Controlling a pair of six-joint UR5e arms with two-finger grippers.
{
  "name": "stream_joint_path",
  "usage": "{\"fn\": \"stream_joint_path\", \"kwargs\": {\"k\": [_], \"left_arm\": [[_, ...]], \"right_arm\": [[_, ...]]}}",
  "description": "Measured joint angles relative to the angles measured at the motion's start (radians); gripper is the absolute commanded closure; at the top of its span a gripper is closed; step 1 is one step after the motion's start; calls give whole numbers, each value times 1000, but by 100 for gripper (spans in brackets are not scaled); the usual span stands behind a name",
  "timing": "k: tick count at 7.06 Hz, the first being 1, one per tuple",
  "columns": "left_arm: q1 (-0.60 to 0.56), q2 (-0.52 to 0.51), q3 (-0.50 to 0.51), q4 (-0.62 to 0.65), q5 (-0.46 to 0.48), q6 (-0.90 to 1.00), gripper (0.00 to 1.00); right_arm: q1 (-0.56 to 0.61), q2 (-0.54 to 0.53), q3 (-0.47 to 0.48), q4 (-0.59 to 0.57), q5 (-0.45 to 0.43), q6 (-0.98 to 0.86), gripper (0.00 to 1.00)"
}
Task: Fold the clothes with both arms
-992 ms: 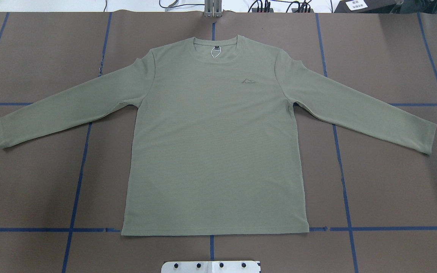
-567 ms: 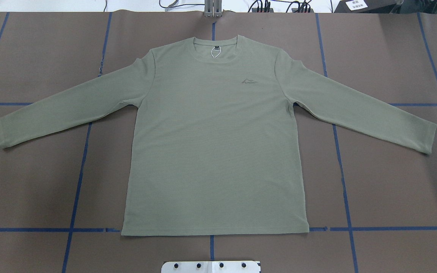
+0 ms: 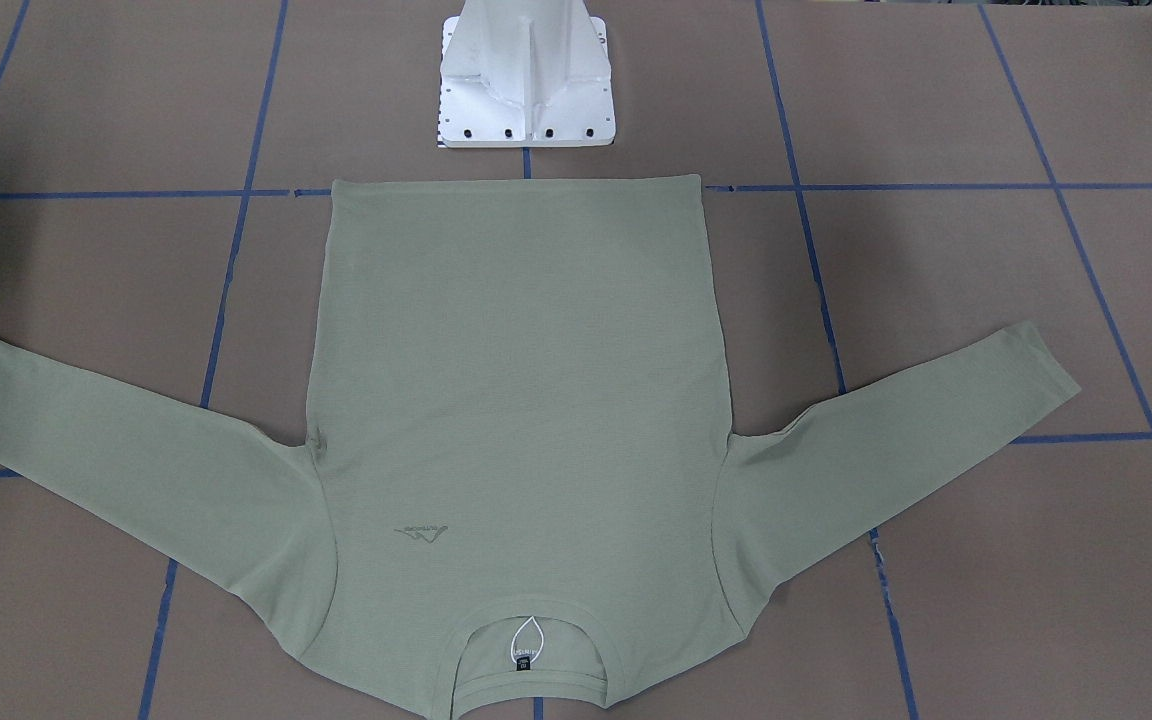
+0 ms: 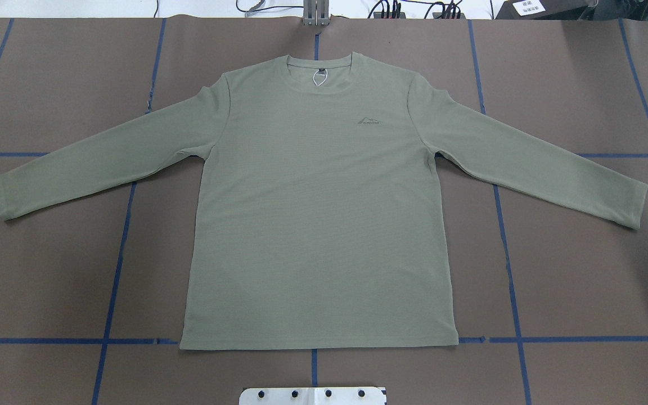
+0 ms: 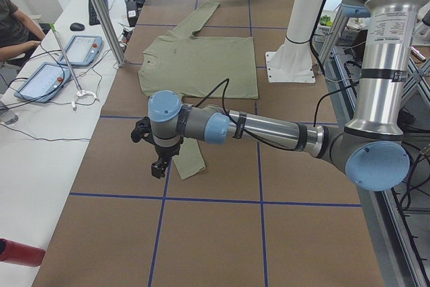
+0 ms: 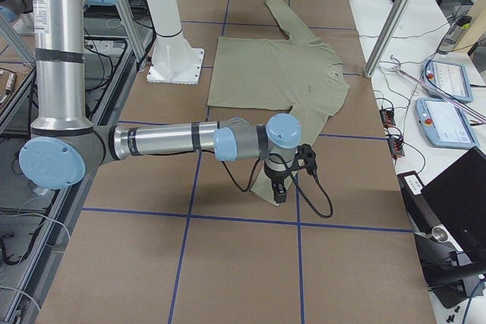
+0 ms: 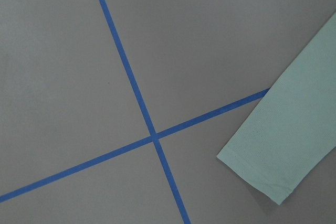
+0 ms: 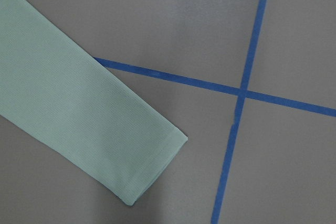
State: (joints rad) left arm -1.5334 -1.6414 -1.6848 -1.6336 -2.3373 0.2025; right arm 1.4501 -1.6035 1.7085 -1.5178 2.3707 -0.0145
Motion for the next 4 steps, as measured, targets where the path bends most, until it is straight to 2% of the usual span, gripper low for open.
{"fn": "stream_joint_path", "kwargs": {"k": [3, 4], "left_arm": [[6, -29, 6, -33, -1, -8, 0], [7, -28, 6, -36, -1, -8, 0]], "right_arm": [[-94, 21, -56, 127, 1, 48, 0], [-111, 28, -101, 169, -9, 57, 0]]}}
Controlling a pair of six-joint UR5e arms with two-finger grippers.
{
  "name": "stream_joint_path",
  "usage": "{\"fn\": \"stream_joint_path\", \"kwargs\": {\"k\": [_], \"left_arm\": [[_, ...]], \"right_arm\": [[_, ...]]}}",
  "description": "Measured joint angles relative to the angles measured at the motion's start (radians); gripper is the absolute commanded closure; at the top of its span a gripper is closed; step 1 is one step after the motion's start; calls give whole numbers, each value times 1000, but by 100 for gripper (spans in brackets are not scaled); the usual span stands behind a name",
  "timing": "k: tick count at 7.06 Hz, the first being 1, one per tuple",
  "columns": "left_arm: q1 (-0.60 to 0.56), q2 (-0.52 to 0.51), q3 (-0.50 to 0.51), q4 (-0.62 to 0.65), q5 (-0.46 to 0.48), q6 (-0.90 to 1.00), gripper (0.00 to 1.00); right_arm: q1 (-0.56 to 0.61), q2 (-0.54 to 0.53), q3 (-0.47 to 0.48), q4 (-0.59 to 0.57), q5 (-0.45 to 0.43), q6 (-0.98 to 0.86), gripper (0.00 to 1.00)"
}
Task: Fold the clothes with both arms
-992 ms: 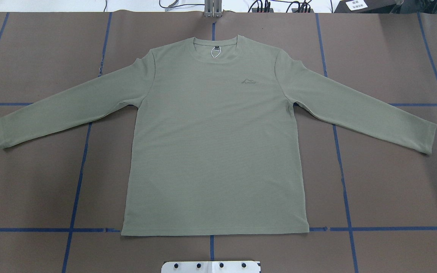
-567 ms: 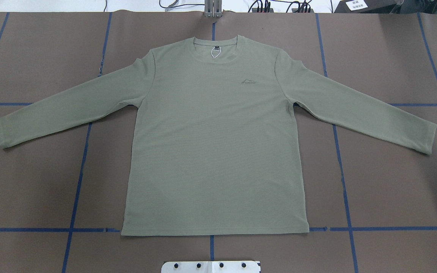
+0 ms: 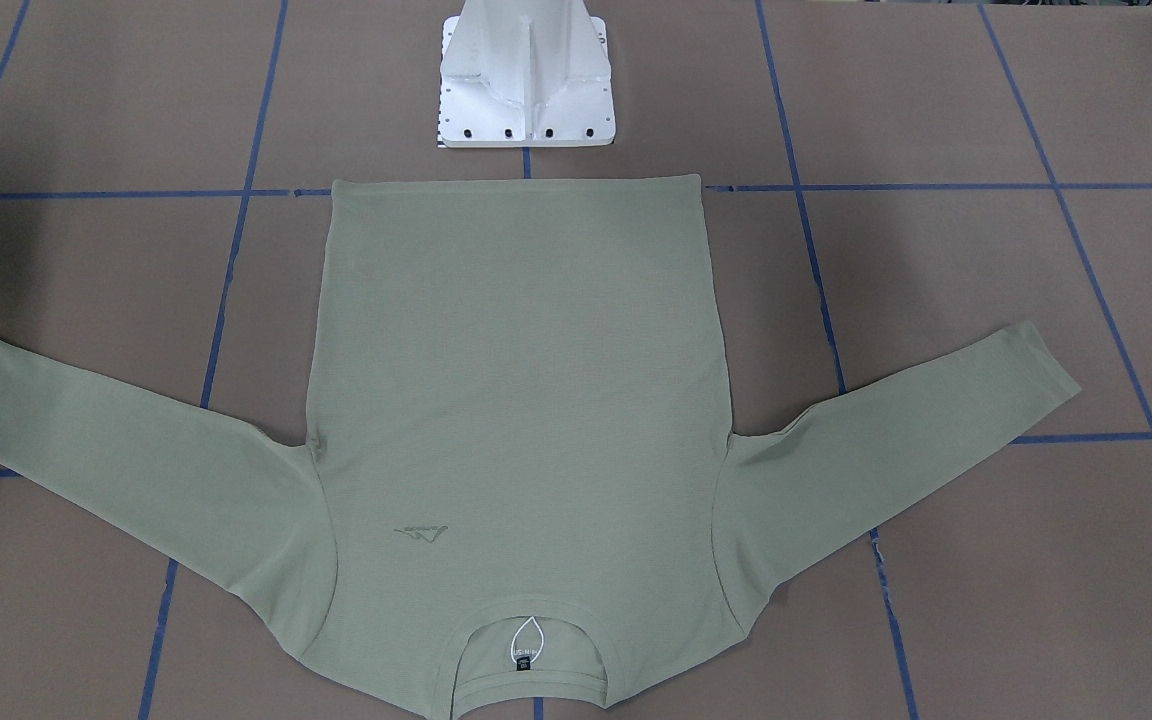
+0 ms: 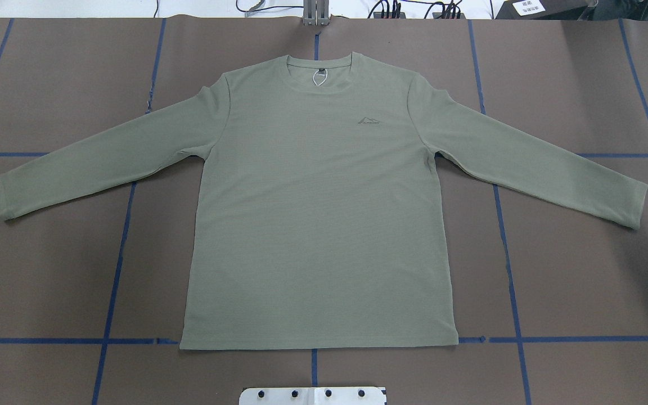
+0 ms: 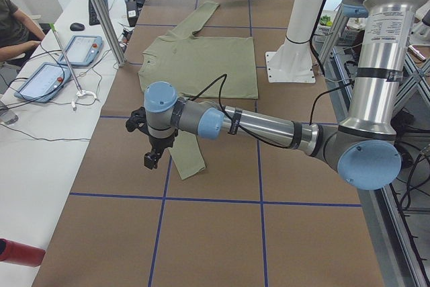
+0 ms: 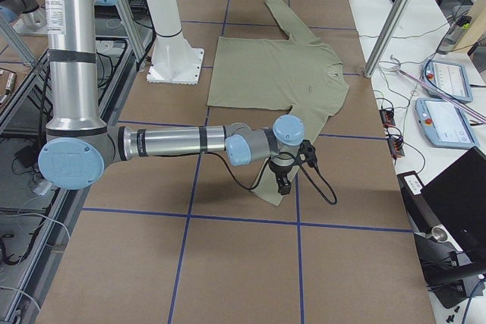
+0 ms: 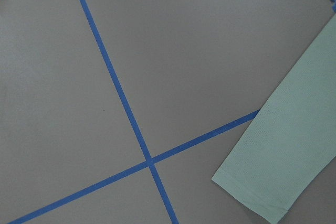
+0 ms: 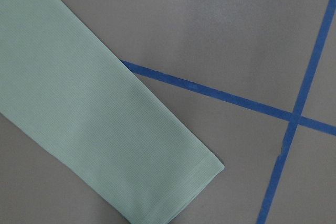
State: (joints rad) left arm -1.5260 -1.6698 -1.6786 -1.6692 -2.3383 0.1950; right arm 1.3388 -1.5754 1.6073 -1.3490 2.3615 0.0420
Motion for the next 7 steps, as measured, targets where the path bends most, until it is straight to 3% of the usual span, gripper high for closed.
{"fn": "stream_joint_path", "kwargs": {"k": [2, 5, 7], "left_arm": [[1, 2, -2, -1, 0, 1, 0], [1, 5, -8, -1, 1, 4, 0], [1, 5, -8, -5, 0, 4, 0]], "right_arm": [[-33, 1, -100, 127, -30, 23, 0], [-129, -8, -149, 351, -110, 224, 0], [-149, -18, -183, 404, -114, 261, 0]]}}
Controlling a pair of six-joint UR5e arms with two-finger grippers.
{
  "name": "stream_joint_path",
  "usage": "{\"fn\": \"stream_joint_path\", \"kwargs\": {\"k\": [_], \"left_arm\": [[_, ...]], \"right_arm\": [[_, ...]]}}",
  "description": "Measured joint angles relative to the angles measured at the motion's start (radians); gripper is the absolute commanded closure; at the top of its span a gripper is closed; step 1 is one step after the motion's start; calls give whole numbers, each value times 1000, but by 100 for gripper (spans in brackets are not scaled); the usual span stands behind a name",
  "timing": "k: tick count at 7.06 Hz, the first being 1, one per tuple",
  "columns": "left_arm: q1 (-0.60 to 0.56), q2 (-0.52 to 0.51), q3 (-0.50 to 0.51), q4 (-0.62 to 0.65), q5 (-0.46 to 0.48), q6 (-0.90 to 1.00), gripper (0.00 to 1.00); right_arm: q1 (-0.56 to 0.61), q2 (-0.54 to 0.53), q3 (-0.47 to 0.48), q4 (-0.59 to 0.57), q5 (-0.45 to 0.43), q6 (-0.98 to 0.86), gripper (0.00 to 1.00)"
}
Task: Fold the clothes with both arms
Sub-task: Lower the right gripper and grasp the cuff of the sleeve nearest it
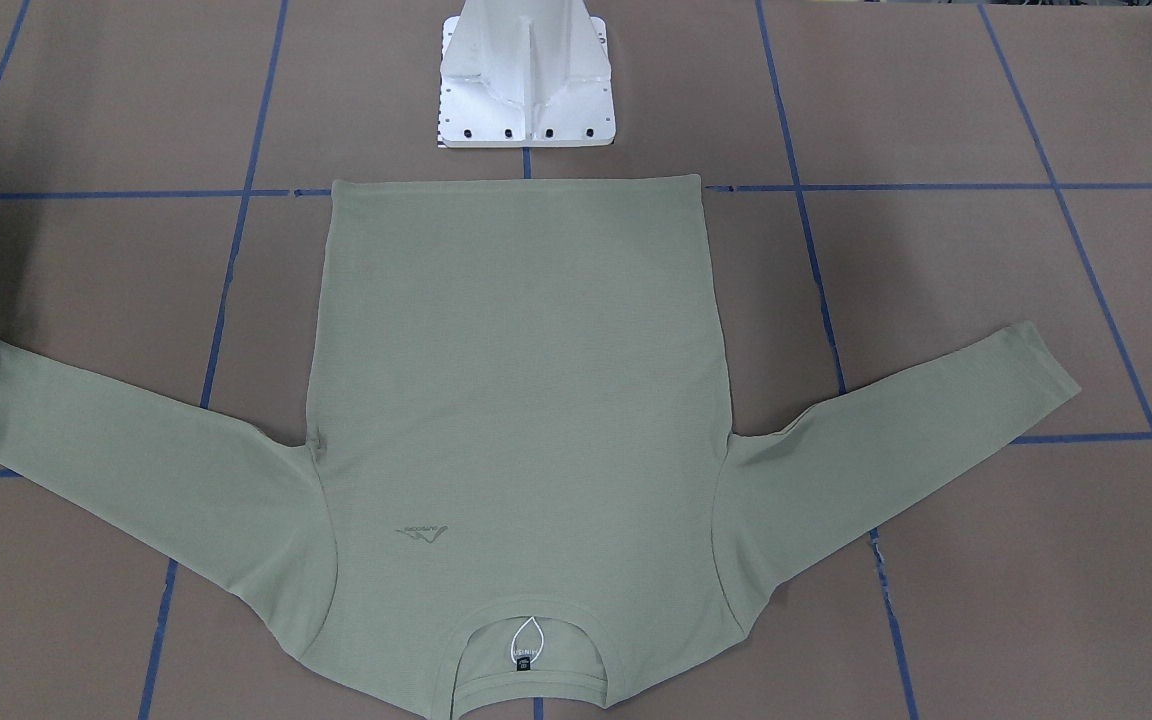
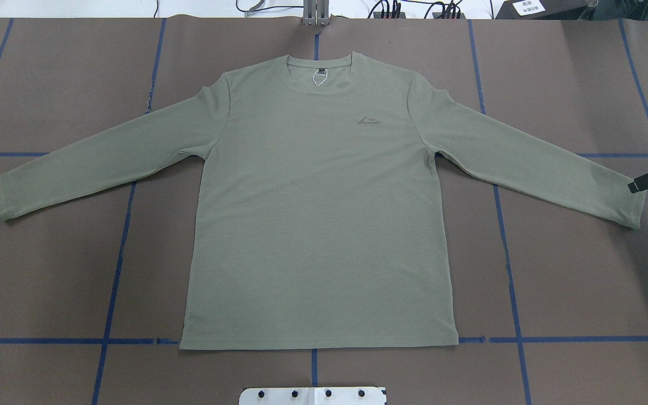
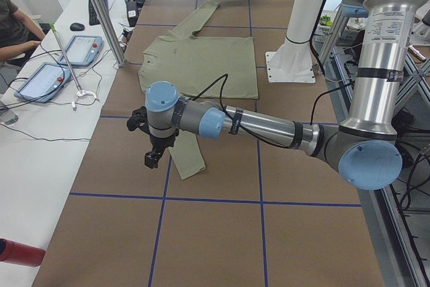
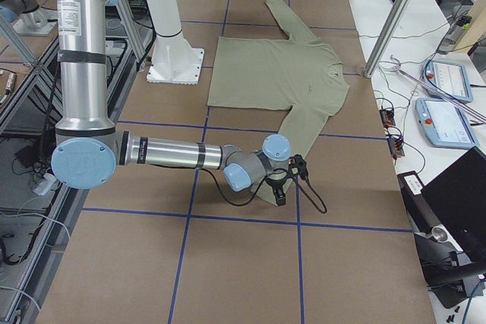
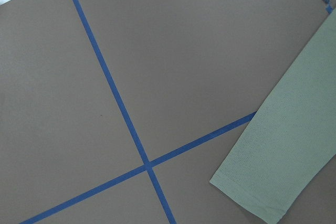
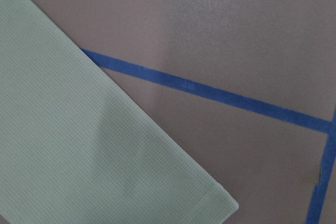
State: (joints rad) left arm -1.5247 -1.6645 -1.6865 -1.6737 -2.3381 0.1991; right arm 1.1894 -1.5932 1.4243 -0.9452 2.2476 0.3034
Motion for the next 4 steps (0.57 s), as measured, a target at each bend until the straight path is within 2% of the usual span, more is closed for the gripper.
{"fn": "stream_joint_path", "kwargs": {"k": [4], "left_arm": [[0, 3, -3, -9, -1, -1, 0]], "right_arm": [[-19, 2, -23, 5, 4, 7, 0]]}}
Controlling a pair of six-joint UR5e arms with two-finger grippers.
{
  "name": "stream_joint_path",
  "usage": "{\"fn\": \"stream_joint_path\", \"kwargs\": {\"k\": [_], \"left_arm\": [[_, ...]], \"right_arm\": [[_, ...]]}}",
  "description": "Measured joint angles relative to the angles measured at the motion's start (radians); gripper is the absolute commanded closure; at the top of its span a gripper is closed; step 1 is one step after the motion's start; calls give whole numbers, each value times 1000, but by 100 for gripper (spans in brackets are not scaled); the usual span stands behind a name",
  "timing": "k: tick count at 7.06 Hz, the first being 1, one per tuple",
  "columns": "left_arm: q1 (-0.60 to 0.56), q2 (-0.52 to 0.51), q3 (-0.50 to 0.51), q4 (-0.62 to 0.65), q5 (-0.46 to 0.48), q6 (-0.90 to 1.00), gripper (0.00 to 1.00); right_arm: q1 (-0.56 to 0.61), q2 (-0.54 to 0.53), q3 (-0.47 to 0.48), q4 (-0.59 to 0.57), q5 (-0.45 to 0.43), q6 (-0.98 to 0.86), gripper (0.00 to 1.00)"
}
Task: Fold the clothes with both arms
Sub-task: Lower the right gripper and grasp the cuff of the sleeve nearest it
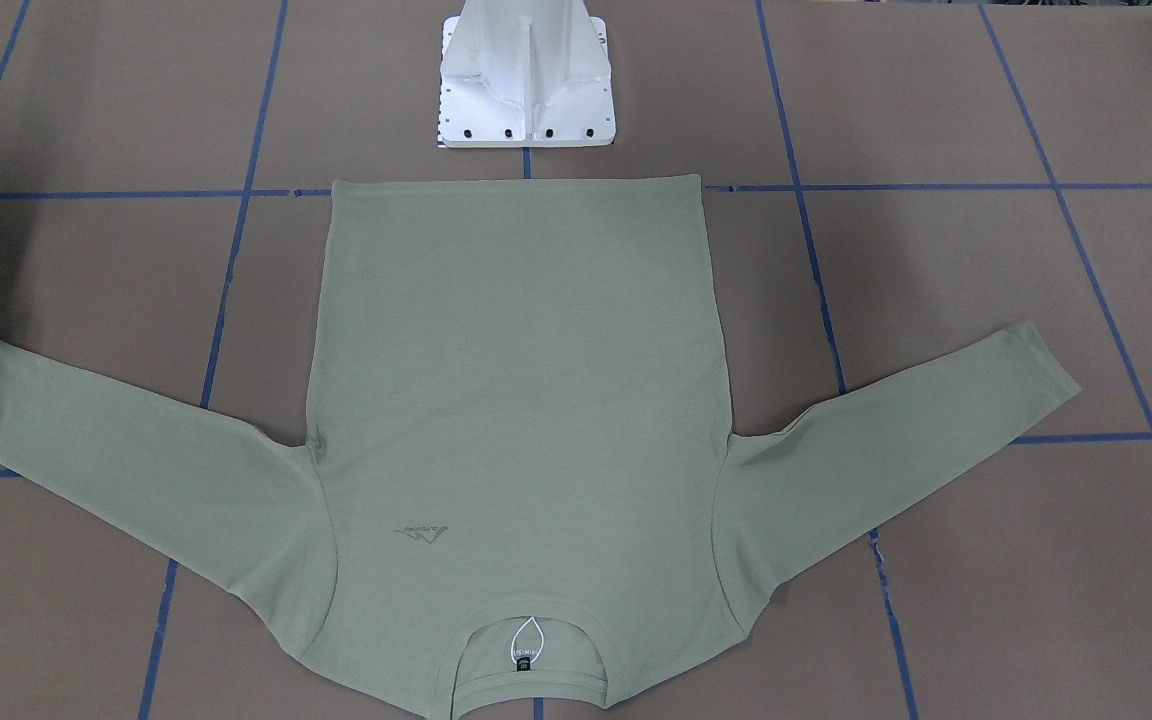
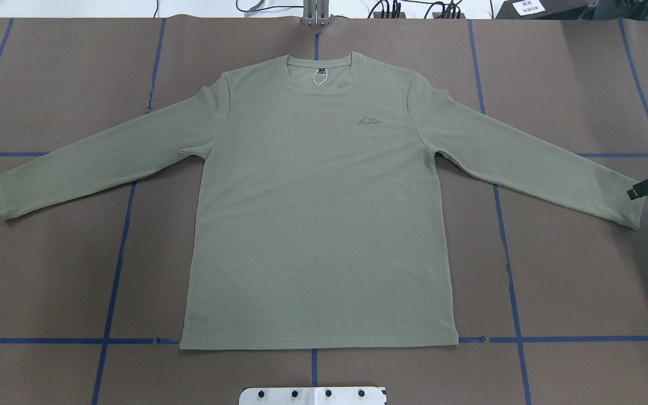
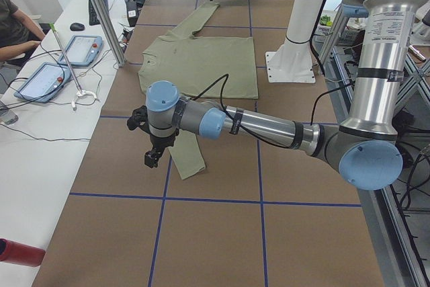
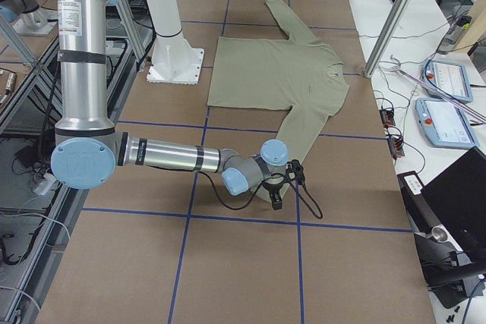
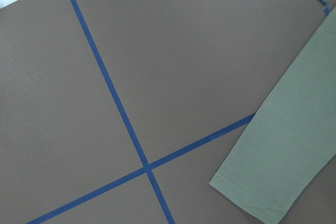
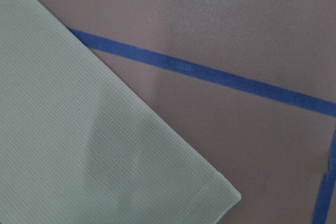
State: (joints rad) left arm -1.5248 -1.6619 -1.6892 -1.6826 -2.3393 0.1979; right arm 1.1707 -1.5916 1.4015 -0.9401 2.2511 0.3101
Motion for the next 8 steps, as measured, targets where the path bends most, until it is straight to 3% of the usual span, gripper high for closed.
{"fn": "stream_joint_path", "kwargs": {"k": [6, 8], "left_arm": [[0, 1, -3, 0, -1, 0, 0], [0, 1, -4, 0, -1, -1, 0]], "right_arm": [[-38, 4, -42, -1, 1, -6, 2], [-37, 2, -44, -1, 6, -5, 28]]}}
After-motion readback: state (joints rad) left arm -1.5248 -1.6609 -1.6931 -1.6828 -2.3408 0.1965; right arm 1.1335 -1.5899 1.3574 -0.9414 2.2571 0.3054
